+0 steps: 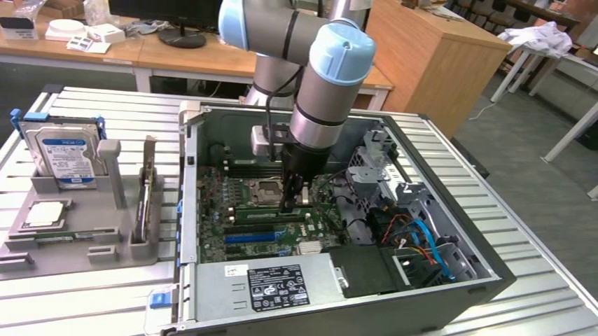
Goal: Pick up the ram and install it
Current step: 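Insert the ram into the slot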
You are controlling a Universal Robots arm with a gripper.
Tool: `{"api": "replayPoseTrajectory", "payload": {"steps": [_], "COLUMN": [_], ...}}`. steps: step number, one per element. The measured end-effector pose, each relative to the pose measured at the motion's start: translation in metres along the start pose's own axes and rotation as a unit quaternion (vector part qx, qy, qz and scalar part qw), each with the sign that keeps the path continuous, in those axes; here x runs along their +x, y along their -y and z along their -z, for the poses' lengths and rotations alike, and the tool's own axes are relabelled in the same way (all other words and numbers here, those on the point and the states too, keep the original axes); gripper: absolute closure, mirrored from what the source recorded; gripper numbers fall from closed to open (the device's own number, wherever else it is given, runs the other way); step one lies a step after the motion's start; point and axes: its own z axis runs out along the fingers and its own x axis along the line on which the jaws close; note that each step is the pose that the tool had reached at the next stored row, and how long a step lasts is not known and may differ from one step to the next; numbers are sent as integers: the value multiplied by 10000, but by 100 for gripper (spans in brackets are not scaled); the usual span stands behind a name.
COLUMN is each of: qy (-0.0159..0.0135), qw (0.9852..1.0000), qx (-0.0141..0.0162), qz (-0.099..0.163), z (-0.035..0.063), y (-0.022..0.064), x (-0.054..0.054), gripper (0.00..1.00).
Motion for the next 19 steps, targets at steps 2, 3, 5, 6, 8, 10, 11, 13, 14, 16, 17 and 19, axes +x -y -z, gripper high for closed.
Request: {"api": "replayPoseTrajectory", "payload": {"steps": [2, 3, 5, 6, 8, 10, 11, 13, 14, 16, 17, 19], "qy": [-1, -1, -1, -1, -1, -1, -1, -1, -1, -1, -1, 0], "qw": [10000, 10000, 10000, 10000, 10000, 10000, 10000, 10000, 10000, 10000, 10000, 10000], "qx": [0, 0, 0, -1, -1, -1, -1, 0, 0, -1, 0, 0], "qz": [0, 0, 0, 0, 0, 0, 0, 0, 0, 0, 0, 0], "z": [0, 0, 0, 0, 0, 0, 0, 0, 0, 3, 10, 50], "y": [0, 0, 0, 0, 0, 0, 0, 0, 0, 0, -1, -2], "x": [0, 0, 0, 0, 0, 0, 0, 0, 0, 0, 0, -1], "gripper": [89, 89, 89, 89, 82, 76, 76, 69, 69, 69, 69, 69]}}
